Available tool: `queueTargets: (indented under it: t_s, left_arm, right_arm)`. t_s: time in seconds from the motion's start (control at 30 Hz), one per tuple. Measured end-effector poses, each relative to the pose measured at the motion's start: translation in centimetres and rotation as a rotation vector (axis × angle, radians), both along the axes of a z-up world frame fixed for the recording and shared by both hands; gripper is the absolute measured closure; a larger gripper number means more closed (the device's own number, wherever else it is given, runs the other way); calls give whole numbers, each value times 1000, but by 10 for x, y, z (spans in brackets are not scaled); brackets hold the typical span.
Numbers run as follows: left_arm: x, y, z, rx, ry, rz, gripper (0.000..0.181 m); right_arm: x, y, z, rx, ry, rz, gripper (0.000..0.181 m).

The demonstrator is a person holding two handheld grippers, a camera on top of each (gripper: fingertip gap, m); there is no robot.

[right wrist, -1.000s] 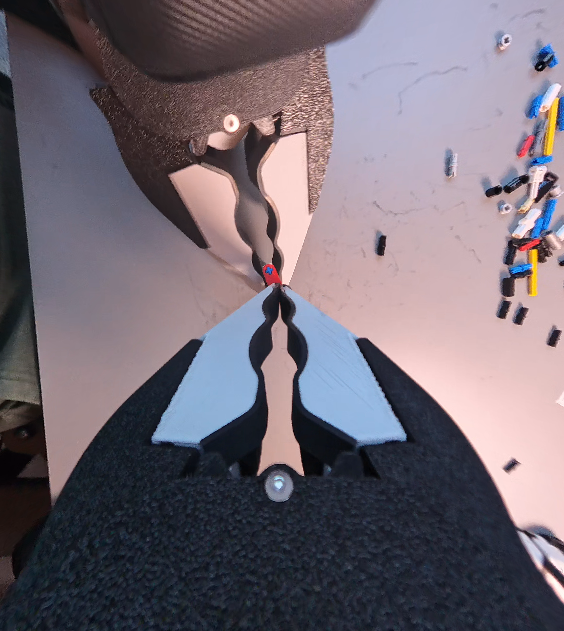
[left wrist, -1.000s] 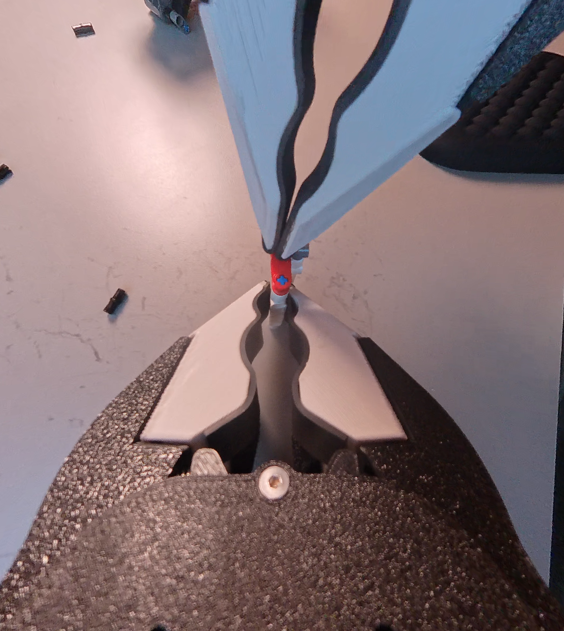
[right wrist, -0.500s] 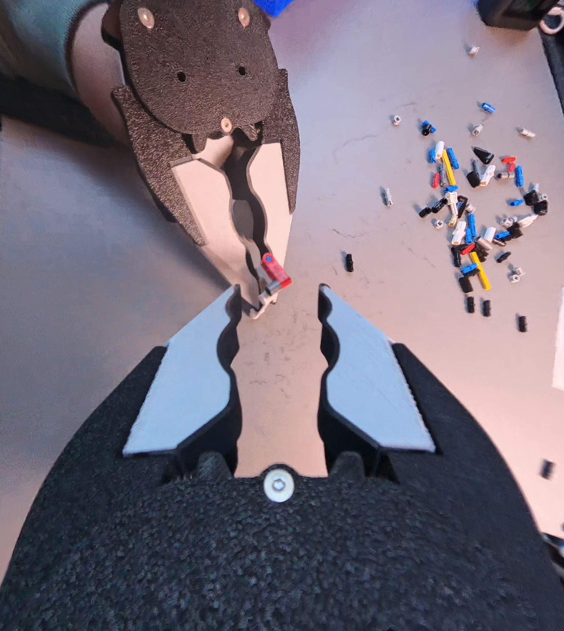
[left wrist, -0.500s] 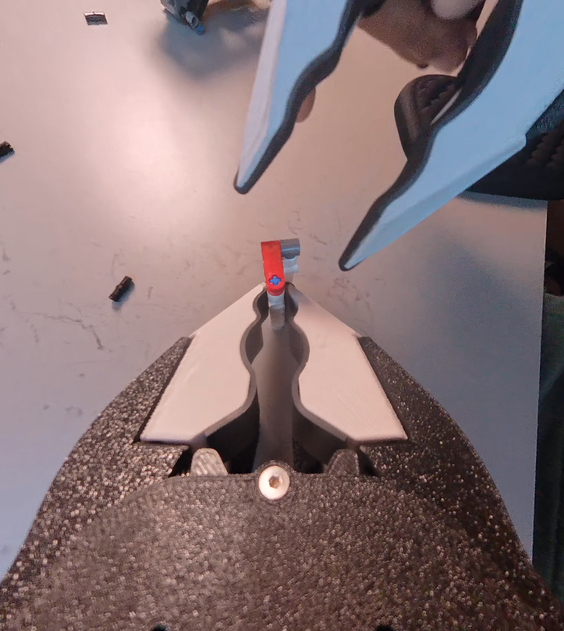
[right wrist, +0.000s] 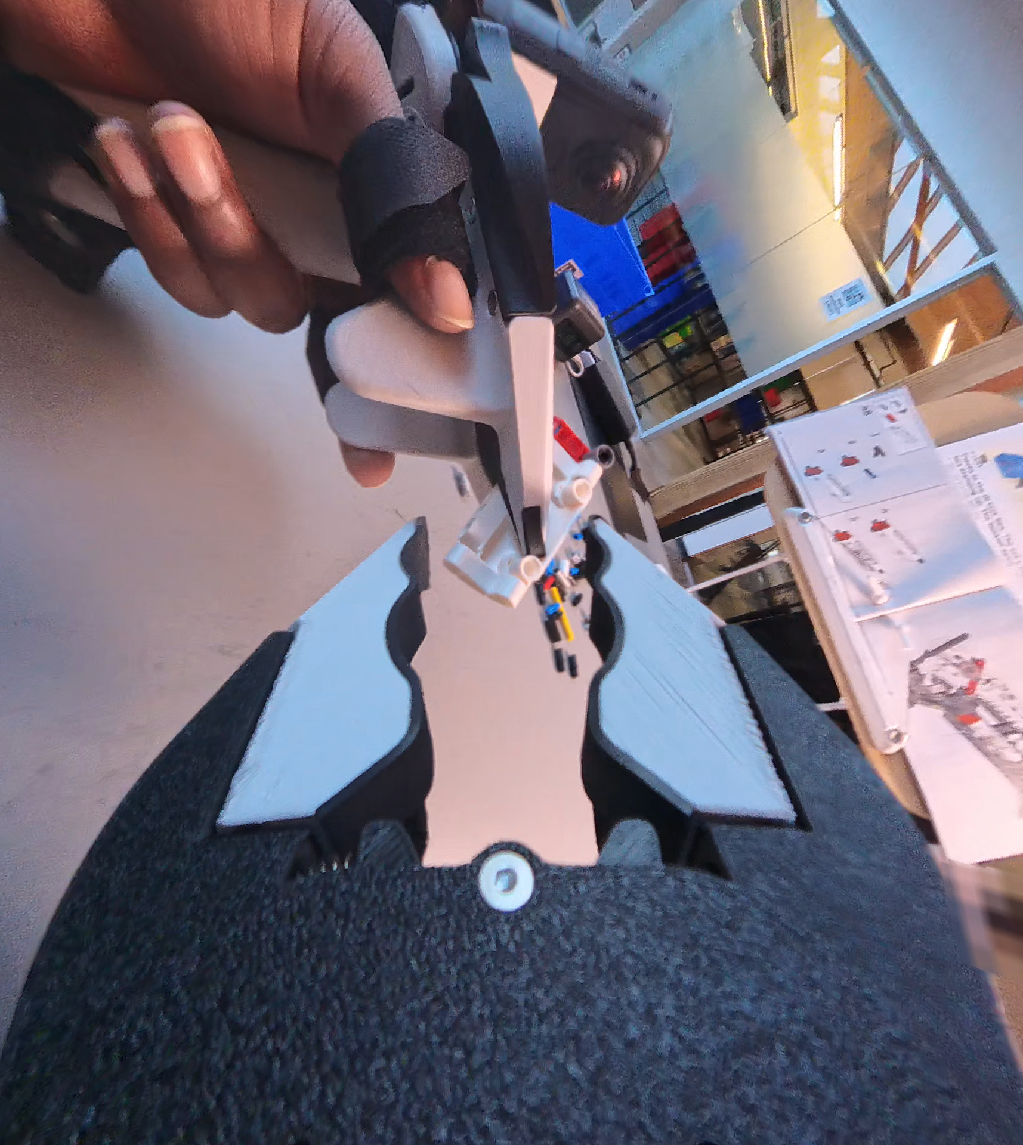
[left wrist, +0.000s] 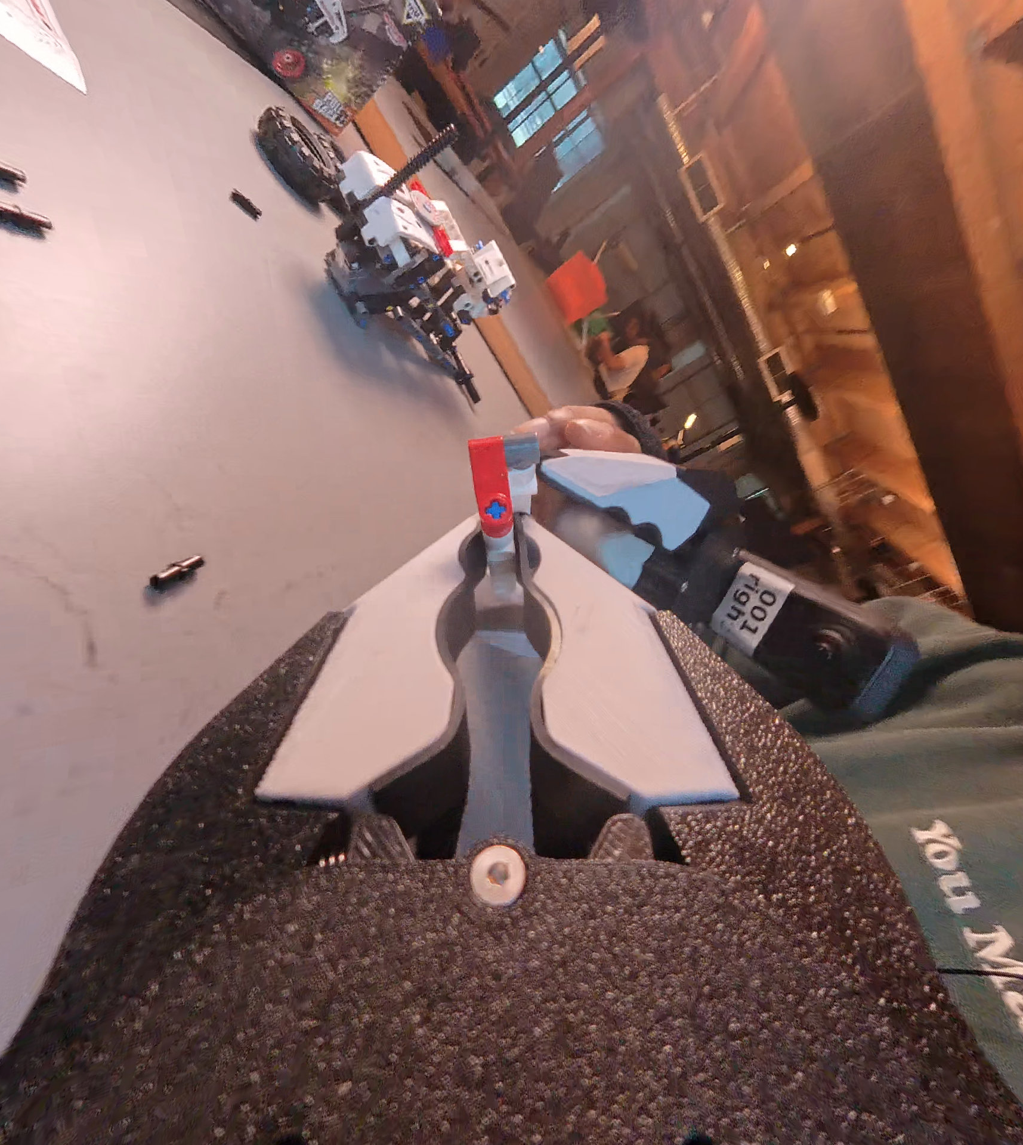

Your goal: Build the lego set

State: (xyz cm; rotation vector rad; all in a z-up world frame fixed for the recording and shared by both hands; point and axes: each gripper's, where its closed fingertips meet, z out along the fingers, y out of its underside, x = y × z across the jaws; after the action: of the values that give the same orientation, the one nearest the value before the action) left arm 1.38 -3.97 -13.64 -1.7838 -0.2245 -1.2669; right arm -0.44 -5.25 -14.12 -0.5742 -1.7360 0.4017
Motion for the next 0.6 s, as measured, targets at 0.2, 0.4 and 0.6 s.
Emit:
queueTargets:
  t_s: [0.2,0.4,0.6]
  left_arm:
    - [-1,10,-1,-27,-112,-7,171]
    - [-4,7,17,87,-115,-49,144]
    - [-23,-2,20,290,372,-3,128]
  right_arm:
    - [-7,10,6,-38,13,40,151]
    - [5,19,10,-606,-92,115,151]
    - [25,16,34,-1361,-298,314,152]
